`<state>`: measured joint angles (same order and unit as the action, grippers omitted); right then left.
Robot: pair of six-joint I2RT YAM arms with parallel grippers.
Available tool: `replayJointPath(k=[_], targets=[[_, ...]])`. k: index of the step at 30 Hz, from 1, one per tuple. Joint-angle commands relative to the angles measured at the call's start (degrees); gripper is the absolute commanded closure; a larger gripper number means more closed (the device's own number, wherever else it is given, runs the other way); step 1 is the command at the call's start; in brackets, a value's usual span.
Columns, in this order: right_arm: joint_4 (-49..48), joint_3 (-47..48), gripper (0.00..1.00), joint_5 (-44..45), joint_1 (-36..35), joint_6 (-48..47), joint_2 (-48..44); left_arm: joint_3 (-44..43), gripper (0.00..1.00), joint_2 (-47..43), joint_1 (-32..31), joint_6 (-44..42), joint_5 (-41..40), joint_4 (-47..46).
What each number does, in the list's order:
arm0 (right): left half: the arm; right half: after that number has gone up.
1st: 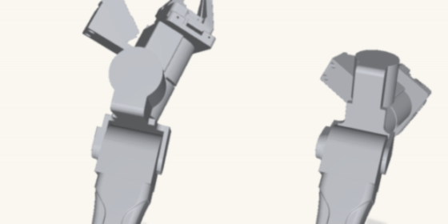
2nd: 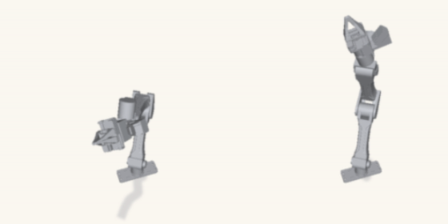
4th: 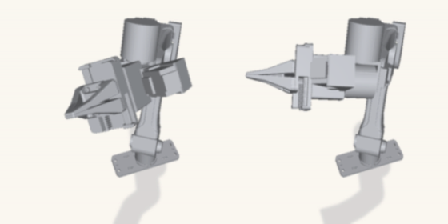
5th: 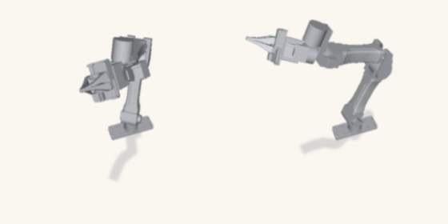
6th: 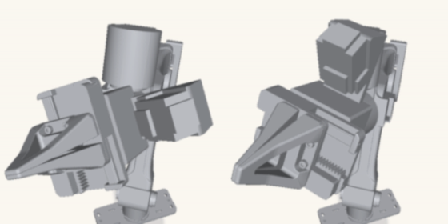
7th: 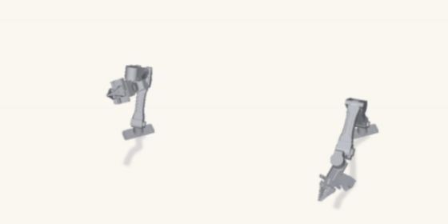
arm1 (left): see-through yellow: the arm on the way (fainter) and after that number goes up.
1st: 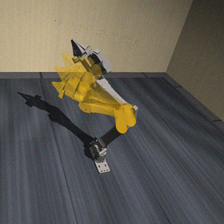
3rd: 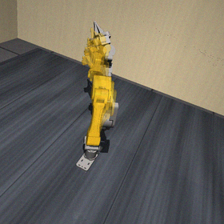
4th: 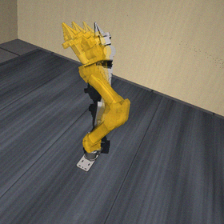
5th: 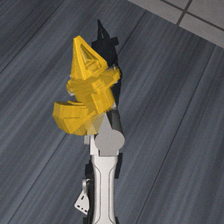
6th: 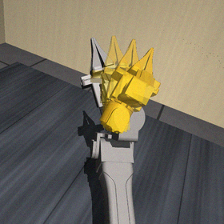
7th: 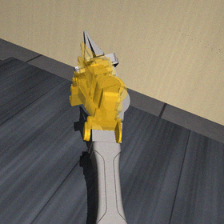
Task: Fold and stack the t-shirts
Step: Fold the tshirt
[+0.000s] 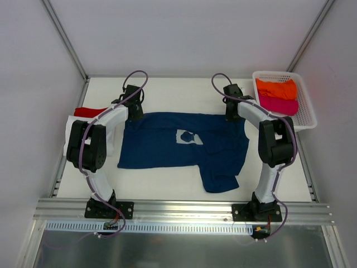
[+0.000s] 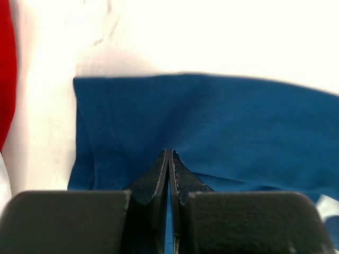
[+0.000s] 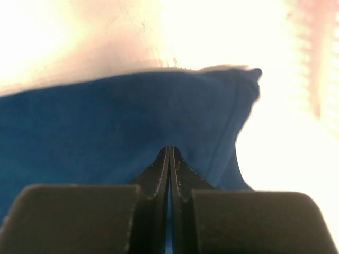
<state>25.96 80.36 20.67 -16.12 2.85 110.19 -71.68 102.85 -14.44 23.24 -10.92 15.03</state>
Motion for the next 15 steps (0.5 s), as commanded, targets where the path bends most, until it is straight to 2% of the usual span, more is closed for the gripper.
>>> replayJointPath(k=[1, 15], targets=[[3.9, 4.4, 1.0, -1.4, 0.6, -2.2, 3.2, -2.8, 1.0, 2.4, 0.8, 1.6, 0.4, 4.5], [7.8, 13.1, 0.99, -8.1, 3.1, -2.2, 11.3, -11.3, 0.97, 12.8, 4.2, 1.5, 1.0, 11.7]])
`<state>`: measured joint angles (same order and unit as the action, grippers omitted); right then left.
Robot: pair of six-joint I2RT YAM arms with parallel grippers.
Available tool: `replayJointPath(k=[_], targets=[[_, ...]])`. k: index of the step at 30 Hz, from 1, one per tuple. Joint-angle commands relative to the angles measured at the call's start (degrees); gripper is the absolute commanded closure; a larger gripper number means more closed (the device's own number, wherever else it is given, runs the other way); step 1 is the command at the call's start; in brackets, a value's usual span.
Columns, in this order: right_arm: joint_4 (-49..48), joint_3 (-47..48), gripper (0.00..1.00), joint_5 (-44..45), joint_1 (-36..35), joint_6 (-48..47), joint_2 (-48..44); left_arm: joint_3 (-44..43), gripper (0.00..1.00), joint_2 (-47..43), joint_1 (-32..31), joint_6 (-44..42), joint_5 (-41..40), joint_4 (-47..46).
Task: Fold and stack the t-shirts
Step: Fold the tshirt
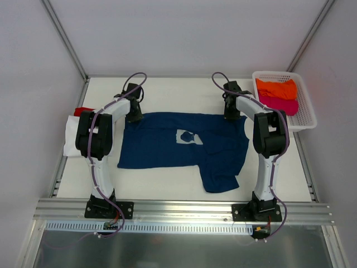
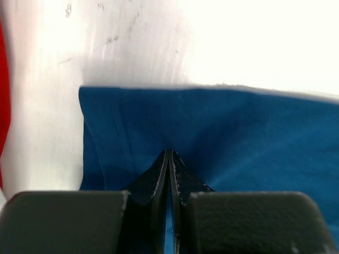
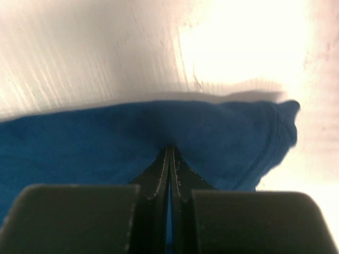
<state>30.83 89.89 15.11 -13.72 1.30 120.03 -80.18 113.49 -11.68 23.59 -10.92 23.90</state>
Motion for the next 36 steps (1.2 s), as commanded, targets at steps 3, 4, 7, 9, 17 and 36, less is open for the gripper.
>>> replayJointPath(k=[3, 4, 7, 9, 17, 36], targets=[[4.1, 6.0, 0.99, -4.0, 1.2, -0.3, 3.5, -5.2, 0.96, 4.4, 2.4, 1.5, 2.1, 3.8], [4.2, 6.4, 0.99, -5.2, 1.4, -0.2, 4.2, -6.6, 0.96, 5.0, 2.5, 1.6, 2.9, 4.5], [5.2, 8.8, 0.99, -7.5, 2.1, 0.0, 5.5, -9.6, 0.96, 7.2, 3.3, 1.8, 3.5, 6.0], [5.5, 10.0, 0.99, -8.6, 2.6, 0.0, 6.6, -11.0, 0.96, 8.6, 3.8, 1.8, 3.8, 6.6], [9.2, 20.0, 0.99, -11.9, 4.7, 0.3, 12.4, -17.5, 0.95, 12.3, 5.9, 2.1, 5.6, 8.4], [3.2, 24.8, 0.97, -22.4, 9.8, -1.6, 10.8, -30.7, 0.93, 11.9, 6.5, 0.3, 1.4, 10.4]])
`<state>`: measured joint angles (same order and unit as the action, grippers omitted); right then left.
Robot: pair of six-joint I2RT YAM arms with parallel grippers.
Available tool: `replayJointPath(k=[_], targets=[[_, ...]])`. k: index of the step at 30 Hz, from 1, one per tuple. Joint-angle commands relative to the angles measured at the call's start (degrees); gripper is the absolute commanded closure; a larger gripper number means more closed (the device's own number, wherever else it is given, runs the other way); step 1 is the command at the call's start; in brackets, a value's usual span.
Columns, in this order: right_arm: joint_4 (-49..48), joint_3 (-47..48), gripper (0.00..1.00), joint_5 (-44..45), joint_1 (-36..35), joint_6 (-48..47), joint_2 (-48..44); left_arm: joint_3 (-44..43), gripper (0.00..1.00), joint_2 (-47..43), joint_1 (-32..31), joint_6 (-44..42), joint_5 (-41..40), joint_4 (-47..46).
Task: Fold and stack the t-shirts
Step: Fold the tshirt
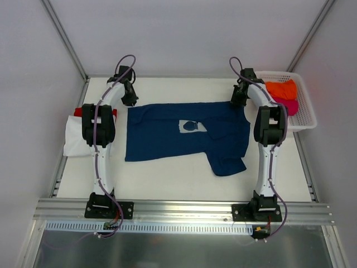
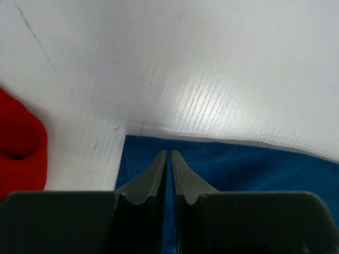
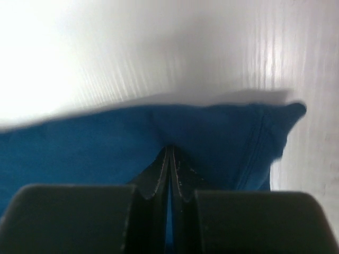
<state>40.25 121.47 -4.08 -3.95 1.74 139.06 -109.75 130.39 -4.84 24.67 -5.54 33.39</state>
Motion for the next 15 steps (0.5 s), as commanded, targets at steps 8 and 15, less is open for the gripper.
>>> replayJointPath(k=[8, 15], targets=[[-21.2, -30.9, 0.8, -13.0, -0.2, 0.7, -43.5, 17.1, 0.01, -36.8, -8.2, -4.9, -14.9, -10.3], [-13.7, -50.6, 0.53, -7.7, -7.4, 3.6, -72.3, 47.3, 0.01, -65.0, -17.0, 2.5, -13.6, -12.7]])
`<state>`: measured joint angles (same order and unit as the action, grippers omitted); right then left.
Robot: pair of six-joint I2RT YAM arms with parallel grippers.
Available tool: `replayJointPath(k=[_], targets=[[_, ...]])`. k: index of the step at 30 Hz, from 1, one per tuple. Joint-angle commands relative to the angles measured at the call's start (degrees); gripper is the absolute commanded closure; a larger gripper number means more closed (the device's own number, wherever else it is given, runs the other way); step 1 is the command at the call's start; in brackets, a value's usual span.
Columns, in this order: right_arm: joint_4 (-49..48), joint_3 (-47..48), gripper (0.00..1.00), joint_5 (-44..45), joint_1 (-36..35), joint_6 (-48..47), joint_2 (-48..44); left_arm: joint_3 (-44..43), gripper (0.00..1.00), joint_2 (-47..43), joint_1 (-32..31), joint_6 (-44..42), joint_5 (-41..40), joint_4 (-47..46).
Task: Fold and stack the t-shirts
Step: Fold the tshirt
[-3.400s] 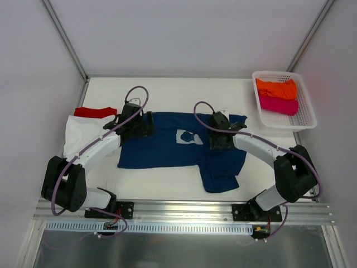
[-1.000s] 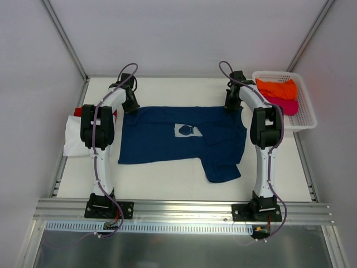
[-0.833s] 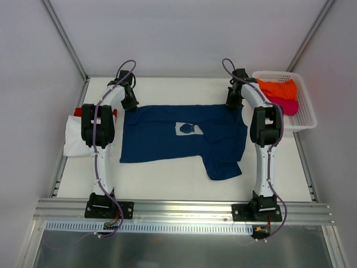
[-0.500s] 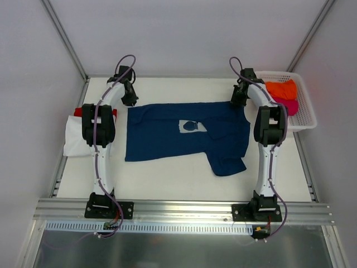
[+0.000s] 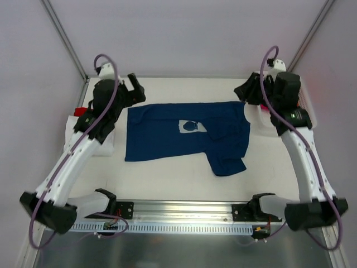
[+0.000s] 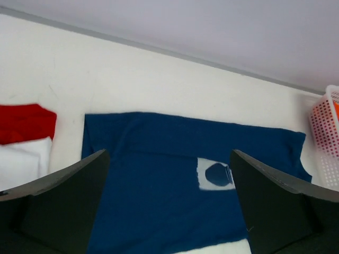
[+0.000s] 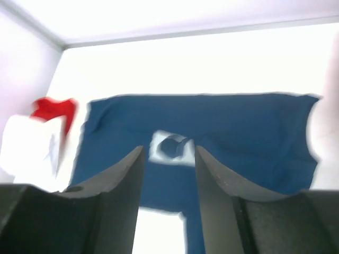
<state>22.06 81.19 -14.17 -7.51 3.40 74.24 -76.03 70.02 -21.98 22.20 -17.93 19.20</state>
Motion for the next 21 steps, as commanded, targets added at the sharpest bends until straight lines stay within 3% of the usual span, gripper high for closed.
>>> replayJointPath(k=[1, 5, 10, 13, 21], targets=[[4.4, -16.0, 0.52, 3.1, -4.6, 2.9, -9.7, 16.6, 0.01, -6.7, 0.0, 6.2, -0.8, 1.4], [6.4, -27.3, 0.51, 9.8, -10.4, 4.6, -17.3, 28.7, 0.01, -15.4, -1.0, 8.0, 2.2, -0.5], [10.2, -36.3, 0.5, 22.4, -18.9, 7.7, -19.0, 39.2, 0.01, -23.9, -2.8, 8.2, -0.1, 0.5], [10.7, -39.5, 0.5, 29.4, -23.8, 10.9, -16.9, 41.2, 0.01, -23.1, -2.9, 9.0, -1.2, 3.3], [14.9, -39.2, 0.5, 36.8, -31.1, 15.5, -10.5, 43.2, 0.01, -18.2, -3.4, 11.0, -4.8, 5.0]])
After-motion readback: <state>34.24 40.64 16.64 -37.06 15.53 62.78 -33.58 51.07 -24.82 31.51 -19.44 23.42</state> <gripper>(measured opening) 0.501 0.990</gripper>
